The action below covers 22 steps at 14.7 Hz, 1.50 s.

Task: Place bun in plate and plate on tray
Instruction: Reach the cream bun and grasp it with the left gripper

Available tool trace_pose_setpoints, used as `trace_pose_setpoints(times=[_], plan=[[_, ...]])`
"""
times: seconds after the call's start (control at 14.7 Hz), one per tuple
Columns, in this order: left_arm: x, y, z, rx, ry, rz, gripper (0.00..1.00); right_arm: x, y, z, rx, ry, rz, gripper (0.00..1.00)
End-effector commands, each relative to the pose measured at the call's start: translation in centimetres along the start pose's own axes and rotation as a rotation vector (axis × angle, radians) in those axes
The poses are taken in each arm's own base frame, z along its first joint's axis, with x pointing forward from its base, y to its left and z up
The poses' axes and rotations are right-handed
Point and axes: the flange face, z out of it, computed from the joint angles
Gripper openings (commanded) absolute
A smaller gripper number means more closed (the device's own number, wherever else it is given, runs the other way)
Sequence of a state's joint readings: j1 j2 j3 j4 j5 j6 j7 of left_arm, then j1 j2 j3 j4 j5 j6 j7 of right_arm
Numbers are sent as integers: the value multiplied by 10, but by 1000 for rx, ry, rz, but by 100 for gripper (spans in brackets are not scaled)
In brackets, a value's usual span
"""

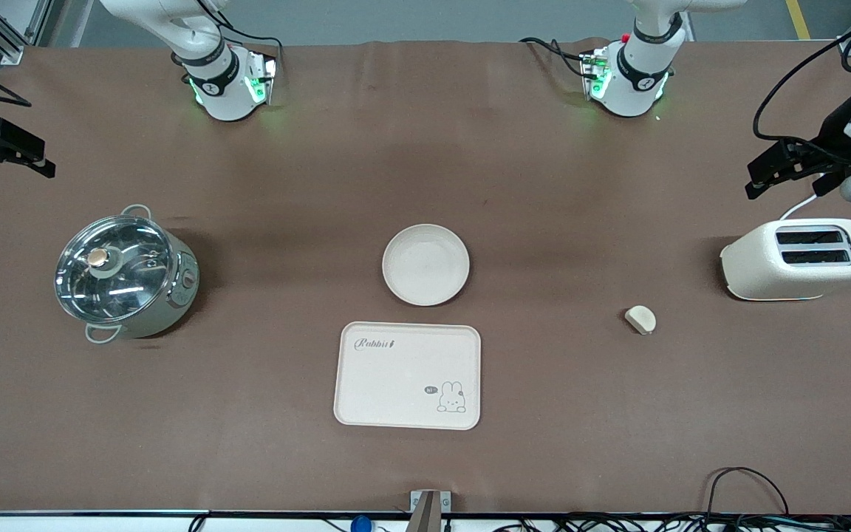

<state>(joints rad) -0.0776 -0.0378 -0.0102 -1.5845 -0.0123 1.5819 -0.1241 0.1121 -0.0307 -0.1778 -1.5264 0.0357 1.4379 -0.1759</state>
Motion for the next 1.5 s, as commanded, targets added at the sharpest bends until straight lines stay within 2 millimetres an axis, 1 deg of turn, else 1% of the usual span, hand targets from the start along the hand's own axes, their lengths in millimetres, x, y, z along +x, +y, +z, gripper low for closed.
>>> trace_pose_setpoints(times=[0.0,0.14,0.2,0.27,0.34,0.41,0.55,0.61,0.68,0.75,0.82,0.89,0.95,1.02,1.09,1.16,1.23,1.3,1.43], plan=[[6,-9,-3,5,-16,24,100,-5,-5,-6,-2,11,2,100],[6,-6,-3,3,-16,18,100,-4,-5,-7,-4,15,3,100],[7,-5,7,2,-35,21,100,-4,-4,-7,-6,17,4,100],[14,-6,29,14,-81,31,100,-2,-3,-5,-2,17,5,100],[16,-7,61,18,-135,25,100,-1,-4,-3,0,13,4,100],[31,-7,106,19,-155,11,100,1,-7,0,8,8,-1,100],[64,-3,208,22,-189,12,100,13,-31,14,4,-11,-42,100],[76,-3,254,24,-205,21,100,26,-41,29,2,-21,-56,100],[86,-1,294,23,-192,27,100,40,-56,46,7,-32,-80,100],[90,3,325,21,-177,35,100,53,-74,63,23,-45,-106,100],[89,6,353,15,-163,35,100,67,-90,84,44,-59,-125,100],[84,7,380,12,-126,23,100,77,-99,102,69,-72,-130,100],[80,6,403,8,-90,19,100,85,-106,116,107,-81,-130,100],[79,1,417,6,-73,9,100,92,-113,128,134,-88,-131,100],[79,-2,422,3,-77,2,99,97,-117,136,137,-85,-133,100],[77,-2,430,-1,-83,-3,96,101,-124,143,131,-85,-142,100],[76,-2,434,-3,-79,-4,90,106,-128,156,127,-96,-147,100],[73,-4,439,-2,-80,-8,77,111,-132,167,125,-104,-149,100],[69,-2,443,-6,-90,-6,43,119,-151,199,113,-151,-173,100]])
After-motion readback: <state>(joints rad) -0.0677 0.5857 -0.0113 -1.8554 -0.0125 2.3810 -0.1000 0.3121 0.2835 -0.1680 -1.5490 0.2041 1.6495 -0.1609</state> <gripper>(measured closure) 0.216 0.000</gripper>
